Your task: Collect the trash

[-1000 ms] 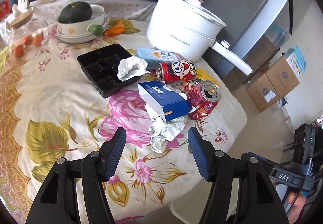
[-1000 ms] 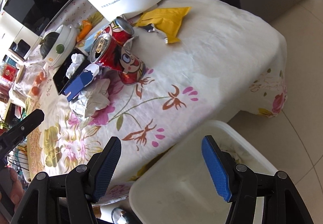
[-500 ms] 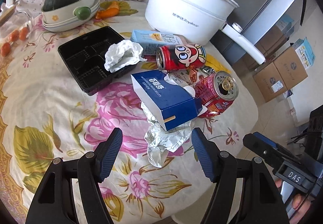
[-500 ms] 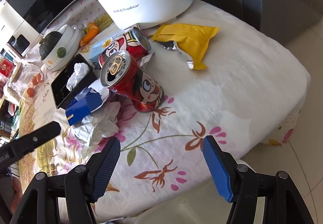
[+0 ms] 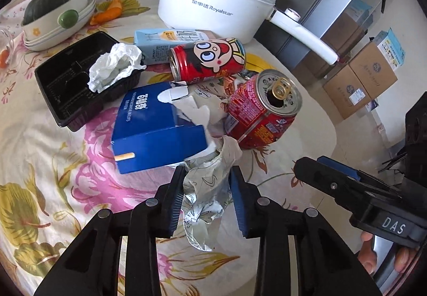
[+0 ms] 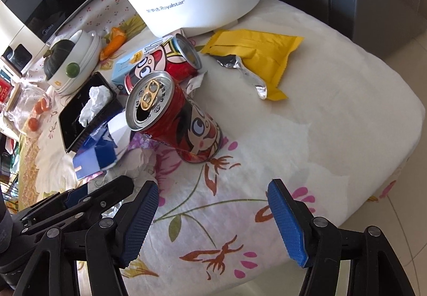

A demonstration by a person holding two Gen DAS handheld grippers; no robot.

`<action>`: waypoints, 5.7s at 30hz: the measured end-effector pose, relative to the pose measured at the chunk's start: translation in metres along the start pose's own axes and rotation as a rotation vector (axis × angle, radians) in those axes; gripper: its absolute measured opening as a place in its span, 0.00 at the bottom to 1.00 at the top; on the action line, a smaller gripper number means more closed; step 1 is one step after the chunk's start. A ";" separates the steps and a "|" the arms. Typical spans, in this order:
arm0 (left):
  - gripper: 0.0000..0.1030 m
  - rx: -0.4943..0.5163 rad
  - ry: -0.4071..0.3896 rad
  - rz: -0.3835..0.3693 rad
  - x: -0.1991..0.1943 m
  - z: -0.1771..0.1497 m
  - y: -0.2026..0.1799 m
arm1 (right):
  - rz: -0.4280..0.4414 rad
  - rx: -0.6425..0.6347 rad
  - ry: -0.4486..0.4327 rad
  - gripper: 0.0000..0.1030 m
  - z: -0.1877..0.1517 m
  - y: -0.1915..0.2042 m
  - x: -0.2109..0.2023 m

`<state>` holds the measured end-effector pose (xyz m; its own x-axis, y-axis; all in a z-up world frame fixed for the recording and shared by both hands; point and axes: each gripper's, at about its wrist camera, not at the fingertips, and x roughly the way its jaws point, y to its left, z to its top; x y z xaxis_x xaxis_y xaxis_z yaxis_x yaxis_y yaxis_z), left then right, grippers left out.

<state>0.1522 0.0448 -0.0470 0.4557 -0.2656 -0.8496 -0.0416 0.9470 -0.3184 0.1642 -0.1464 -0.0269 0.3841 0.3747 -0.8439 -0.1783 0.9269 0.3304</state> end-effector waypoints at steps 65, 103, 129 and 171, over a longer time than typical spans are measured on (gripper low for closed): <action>0.36 -0.351 -0.175 -0.232 -0.092 -0.007 0.093 | 0.299 -0.034 0.026 0.03 -0.021 0.054 0.012; 0.36 0.118 0.073 -0.279 -0.032 -0.074 -0.062 | 0.104 0.079 -0.073 0.05 -0.083 -0.067 -0.094; 0.36 0.176 0.115 -0.298 -0.021 -0.080 -0.079 | 0.084 0.026 -0.136 0.07 -0.081 -0.059 -0.105; 0.35 -0.591 -0.323 -0.025 -0.130 -0.013 0.166 | 0.031 -0.465 -0.080 0.70 -0.035 0.155 0.097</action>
<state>0.0746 0.2337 0.0049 0.7022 -0.1315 -0.6997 -0.4657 0.6586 -0.5911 0.1423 0.0328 -0.0718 0.4373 0.4198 -0.7953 -0.5705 0.8131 0.1155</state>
